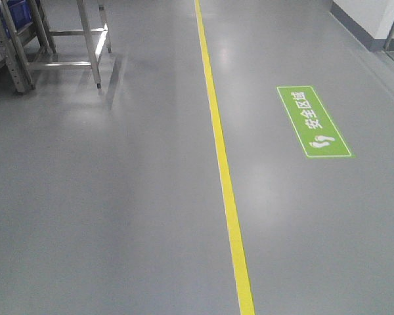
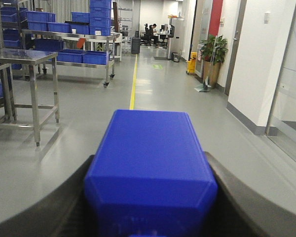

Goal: Pour parts from conveyor to right shelf

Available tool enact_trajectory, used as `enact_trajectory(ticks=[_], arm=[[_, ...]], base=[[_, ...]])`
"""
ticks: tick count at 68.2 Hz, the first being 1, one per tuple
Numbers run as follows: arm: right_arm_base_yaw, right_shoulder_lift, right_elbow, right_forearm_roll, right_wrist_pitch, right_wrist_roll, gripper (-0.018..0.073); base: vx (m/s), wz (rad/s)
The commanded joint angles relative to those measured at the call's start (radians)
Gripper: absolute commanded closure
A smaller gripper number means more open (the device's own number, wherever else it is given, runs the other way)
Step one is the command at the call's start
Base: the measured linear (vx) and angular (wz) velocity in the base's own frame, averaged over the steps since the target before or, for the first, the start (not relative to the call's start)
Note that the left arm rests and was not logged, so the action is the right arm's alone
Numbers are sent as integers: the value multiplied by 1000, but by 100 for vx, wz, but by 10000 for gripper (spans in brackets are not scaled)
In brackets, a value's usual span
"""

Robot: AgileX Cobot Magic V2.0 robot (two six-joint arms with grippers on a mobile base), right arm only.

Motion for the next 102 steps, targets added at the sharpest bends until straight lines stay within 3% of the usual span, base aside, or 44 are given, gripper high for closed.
enact_trajectory(ticks=[1, 102], arm=[[-6, 14, -26, -6, -83, -6, 565], [-6, 14, -26, -6, -83, -3, 565]], base=[[61, 4], [69, 0]])
